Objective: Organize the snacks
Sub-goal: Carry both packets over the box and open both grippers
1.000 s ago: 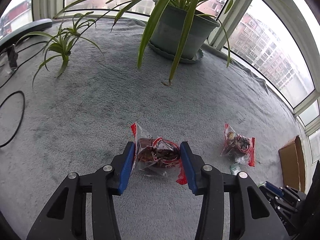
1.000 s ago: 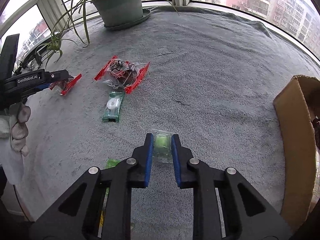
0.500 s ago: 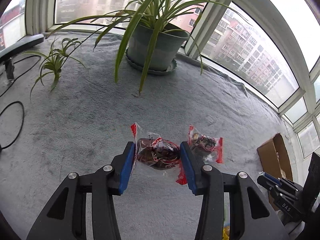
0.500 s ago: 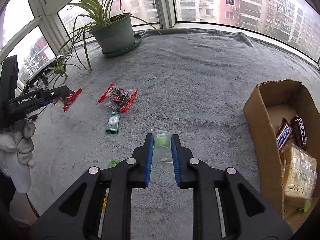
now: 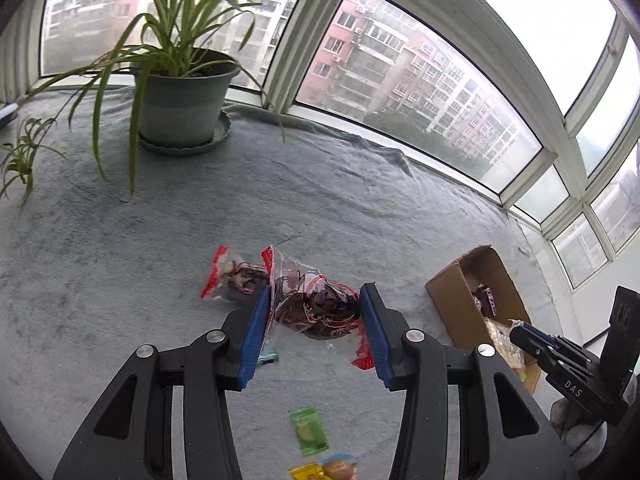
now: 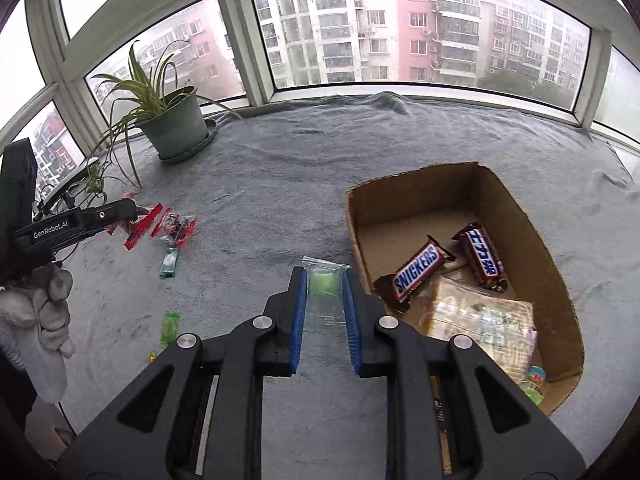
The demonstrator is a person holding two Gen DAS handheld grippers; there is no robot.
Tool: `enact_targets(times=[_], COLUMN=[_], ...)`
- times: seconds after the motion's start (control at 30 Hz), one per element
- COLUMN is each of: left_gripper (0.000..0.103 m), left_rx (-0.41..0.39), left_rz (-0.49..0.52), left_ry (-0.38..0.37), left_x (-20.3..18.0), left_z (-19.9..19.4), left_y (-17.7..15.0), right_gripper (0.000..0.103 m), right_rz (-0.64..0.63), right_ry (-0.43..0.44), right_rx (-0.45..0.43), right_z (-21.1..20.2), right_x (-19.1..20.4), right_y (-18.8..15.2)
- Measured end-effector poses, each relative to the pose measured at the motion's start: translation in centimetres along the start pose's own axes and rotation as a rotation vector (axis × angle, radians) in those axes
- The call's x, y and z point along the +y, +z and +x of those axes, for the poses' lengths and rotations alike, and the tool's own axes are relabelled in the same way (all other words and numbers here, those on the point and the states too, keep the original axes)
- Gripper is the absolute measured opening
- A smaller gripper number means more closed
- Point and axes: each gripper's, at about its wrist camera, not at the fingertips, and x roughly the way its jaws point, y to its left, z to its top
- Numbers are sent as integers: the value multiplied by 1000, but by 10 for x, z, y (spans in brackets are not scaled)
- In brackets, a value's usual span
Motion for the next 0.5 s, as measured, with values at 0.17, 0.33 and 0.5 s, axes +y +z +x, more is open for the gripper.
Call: enact_targets(times=[0.17,0.33,0.5], left_gripper=[45,45,45], left_rx=[19,38,59], left_rz=[33,84,131], left_ry=[-51,-95,-134], left_x=[-44,-88,-131], left_z=[15,32,51], left_y=[-5,-8,-9], right_gripper=[19,19,19], right_rz=[35,62,83], right_ry=[-37,-56,-60], right_rx=[5,17,31], right_z=[-12,-17,-19], right_x=[-37,-63,-79], right_y=[-9,-21,-32])
